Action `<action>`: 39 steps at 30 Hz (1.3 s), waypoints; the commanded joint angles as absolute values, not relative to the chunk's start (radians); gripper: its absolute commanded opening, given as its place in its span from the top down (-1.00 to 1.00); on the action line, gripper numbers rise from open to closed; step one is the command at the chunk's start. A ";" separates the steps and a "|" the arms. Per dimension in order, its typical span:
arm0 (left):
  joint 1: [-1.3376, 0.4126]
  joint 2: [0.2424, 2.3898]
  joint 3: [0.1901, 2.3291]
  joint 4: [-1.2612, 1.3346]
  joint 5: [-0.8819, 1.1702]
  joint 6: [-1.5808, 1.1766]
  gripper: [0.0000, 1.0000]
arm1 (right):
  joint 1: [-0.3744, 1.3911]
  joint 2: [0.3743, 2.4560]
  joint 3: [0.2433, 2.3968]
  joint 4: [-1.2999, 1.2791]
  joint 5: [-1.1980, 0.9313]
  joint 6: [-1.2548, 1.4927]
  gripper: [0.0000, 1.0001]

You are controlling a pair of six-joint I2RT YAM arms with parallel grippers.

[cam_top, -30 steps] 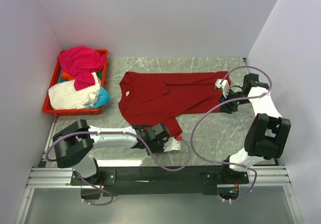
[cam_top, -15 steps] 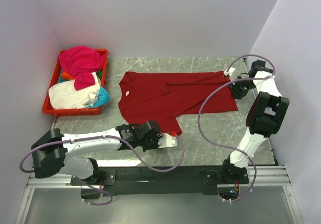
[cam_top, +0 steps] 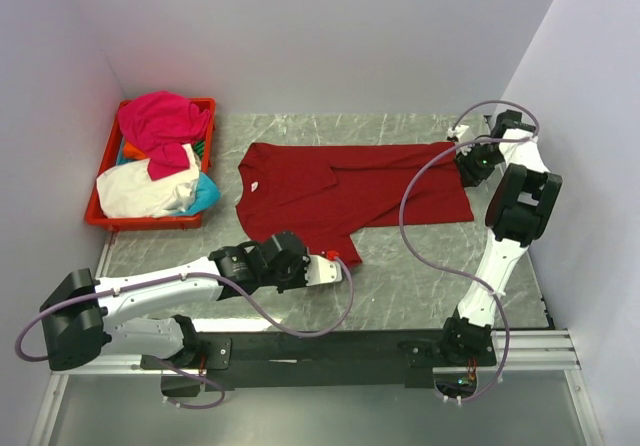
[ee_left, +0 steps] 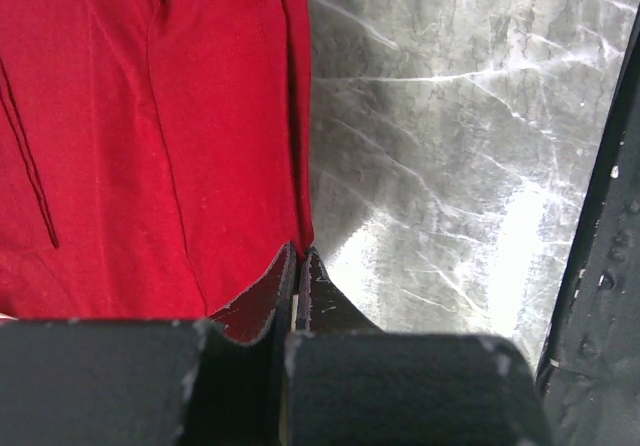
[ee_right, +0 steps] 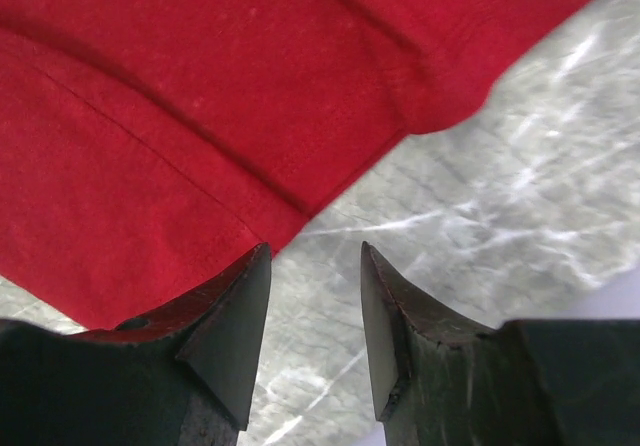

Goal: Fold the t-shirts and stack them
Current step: Fold the tshirt

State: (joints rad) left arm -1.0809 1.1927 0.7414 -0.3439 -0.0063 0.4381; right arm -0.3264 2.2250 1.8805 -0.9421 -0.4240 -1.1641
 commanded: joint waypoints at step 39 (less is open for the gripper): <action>-1.043 1.149 0.750 -0.322 0.003 0.433 0.99 | -0.293 2.118 1.747 -0.838 -0.413 -1.141 0.14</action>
